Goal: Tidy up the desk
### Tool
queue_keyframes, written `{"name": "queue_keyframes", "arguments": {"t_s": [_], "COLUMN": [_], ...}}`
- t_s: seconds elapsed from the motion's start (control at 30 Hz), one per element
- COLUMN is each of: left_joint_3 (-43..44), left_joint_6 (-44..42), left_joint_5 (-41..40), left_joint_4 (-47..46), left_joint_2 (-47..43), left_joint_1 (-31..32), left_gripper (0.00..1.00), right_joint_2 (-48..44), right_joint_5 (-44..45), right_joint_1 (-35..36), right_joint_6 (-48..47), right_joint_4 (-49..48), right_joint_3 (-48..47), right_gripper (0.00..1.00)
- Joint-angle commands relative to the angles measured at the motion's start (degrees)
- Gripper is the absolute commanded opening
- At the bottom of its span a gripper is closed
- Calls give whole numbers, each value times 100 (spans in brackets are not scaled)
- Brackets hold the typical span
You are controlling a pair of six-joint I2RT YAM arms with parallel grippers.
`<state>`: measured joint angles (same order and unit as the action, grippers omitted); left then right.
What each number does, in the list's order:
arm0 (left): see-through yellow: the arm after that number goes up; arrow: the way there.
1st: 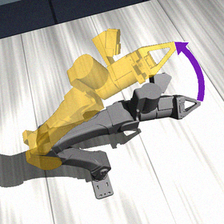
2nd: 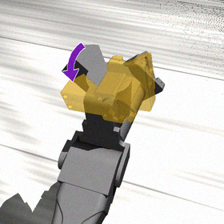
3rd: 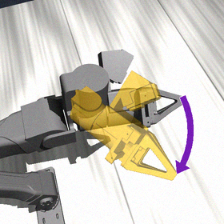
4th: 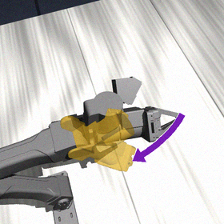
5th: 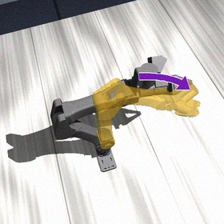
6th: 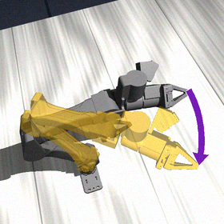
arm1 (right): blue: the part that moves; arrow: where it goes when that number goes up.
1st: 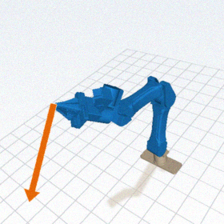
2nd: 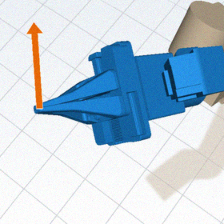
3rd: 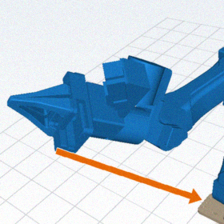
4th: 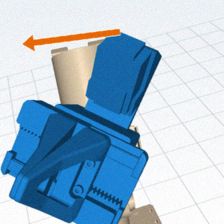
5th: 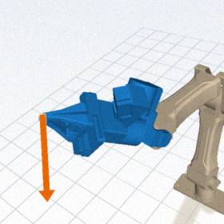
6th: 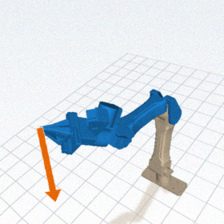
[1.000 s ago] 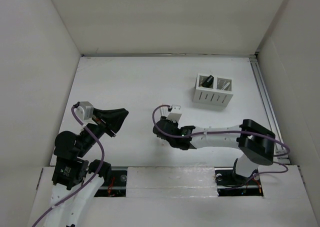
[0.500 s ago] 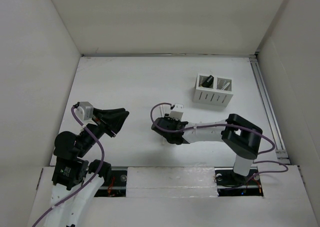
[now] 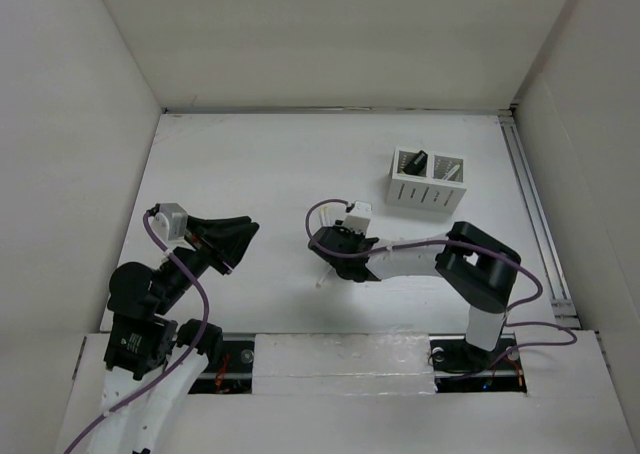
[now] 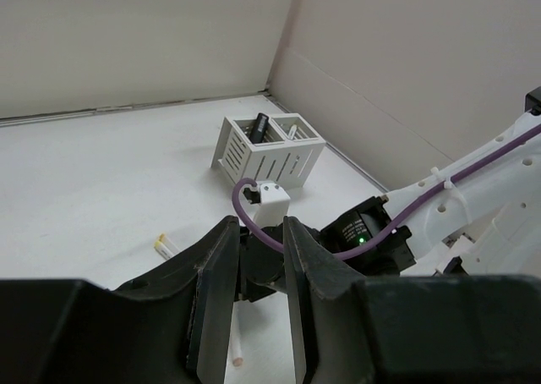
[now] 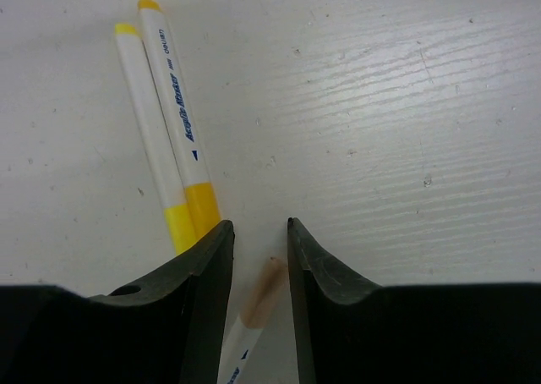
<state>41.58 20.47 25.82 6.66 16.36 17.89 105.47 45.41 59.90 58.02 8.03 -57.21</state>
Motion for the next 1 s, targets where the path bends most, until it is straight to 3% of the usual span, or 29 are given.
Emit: {"name": "queue_keyframes", "arguments": {"t_s": [0.0,0.17,0.27,0.43,0.57,0.97], "left_joint_3": [-54,-71,-63,-72,-71,-71], "left_joint_6": [27,27,36,45,54,45], "left_joint_5": [133,107,133,160,134,160], "left_joint_4": [-252,-270,-287,-297,-322,-288], "left_joint_2": [96,78,95,113,43,25], "left_joint_1": [-22,-22,-22,-22,-22,-22], "left_gripper": [24,25,25,25,25,25], "right_joint_2": [-114,-255,-412,-896,-1160,-572], "right_joint_5": [-296,-244,72,127,-93,-470], "right_joint_1": [21,83,285,285,347,910], "right_joint_6": [-19,358,508,474,342,719], "right_joint_4": [-56,241,557,630,576,841], "right_joint_3": [210,412,509,658,676,369], "right_gripper": [37,42,57,66,66,41]}}
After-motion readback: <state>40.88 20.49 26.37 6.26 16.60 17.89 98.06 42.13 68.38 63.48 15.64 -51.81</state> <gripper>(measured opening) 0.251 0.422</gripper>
